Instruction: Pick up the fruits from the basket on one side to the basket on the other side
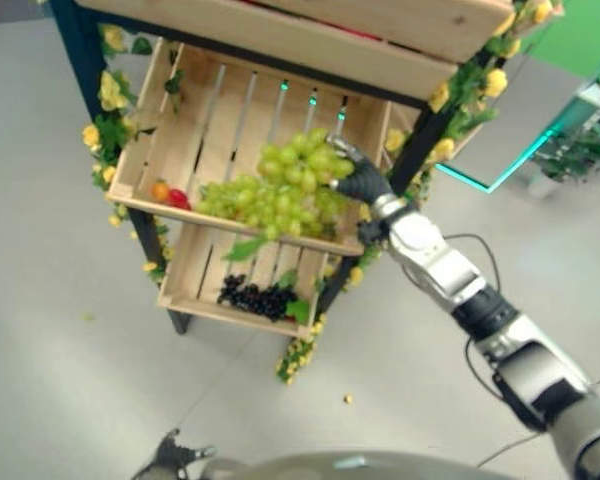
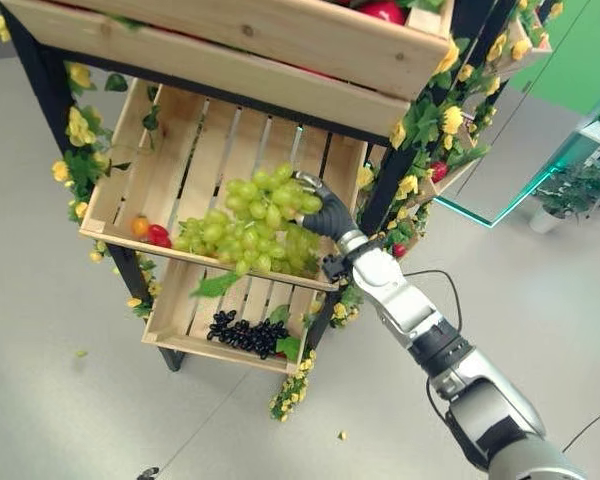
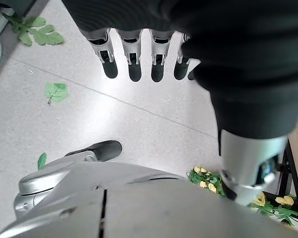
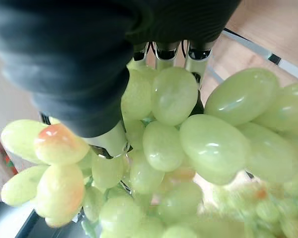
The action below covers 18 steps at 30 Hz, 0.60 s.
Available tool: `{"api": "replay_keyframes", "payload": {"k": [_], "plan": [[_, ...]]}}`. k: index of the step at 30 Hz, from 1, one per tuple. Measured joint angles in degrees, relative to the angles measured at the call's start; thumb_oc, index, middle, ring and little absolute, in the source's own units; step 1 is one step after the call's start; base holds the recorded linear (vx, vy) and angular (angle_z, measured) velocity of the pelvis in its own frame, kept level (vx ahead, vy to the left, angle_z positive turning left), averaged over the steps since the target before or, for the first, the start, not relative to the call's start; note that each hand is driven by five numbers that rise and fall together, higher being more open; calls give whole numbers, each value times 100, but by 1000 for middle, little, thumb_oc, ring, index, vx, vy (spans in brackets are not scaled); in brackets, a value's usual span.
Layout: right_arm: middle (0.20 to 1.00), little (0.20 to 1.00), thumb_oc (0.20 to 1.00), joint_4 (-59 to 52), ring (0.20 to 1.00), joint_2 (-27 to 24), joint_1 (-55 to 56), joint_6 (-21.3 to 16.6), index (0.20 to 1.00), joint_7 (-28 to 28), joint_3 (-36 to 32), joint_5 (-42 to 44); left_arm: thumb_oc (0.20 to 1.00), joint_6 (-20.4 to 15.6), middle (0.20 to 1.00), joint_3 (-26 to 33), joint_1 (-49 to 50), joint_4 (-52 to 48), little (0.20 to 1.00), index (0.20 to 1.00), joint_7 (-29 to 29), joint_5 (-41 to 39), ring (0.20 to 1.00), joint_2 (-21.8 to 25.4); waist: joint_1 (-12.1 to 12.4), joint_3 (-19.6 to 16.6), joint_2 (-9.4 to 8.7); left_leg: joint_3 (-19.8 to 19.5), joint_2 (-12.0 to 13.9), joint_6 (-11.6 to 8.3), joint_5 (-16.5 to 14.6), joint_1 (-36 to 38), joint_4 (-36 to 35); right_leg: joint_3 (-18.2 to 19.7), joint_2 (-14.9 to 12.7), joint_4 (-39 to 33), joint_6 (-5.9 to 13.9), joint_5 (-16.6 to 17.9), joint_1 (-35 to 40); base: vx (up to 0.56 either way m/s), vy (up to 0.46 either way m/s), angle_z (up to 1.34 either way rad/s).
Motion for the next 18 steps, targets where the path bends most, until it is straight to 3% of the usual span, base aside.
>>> {"api": "replay_keyframes", "payload": {"k": [10,18], "plan": [[200,200,200,-61,200,-745,-465,13,200,131,4,444,1000,-4,1000,-1,-8,69,1000,1000,-110,-187,1000,-28,-28,-10,53,-6,2,-5,14,6,0,1,4,-1,-2,1,5,1,-1,1],[200,200,200,641,200,-877,-1042,4,200,149,382,769,1000,-40,1000,-12,34,146,1000,1000,-187,-396,1000,-16,-14,-109,5,-12,0,-1,31,-8,0,-6,-4,-1,-3,2,3,1,-4,2]]}}
